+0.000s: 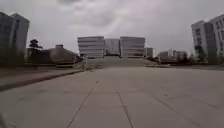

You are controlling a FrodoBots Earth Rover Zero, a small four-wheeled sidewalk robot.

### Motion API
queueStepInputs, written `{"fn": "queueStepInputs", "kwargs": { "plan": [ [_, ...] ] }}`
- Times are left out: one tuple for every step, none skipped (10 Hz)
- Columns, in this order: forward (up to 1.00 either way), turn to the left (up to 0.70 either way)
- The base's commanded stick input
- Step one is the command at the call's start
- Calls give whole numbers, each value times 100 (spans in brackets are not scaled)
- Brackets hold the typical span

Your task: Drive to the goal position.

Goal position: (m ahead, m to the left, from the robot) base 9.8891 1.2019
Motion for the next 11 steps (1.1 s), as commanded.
{"fn": "queueStepInputs", "kwargs": {
  "plan": [
    [70,-1],
    [70,-1],
    [70,-1],
    [70,-1],
    [70,-1],
    [70,-1],
    [70,-1],
    [70,-1],
    [70,-1],
    [70,-1],
    [70,-1]
  ]
}}
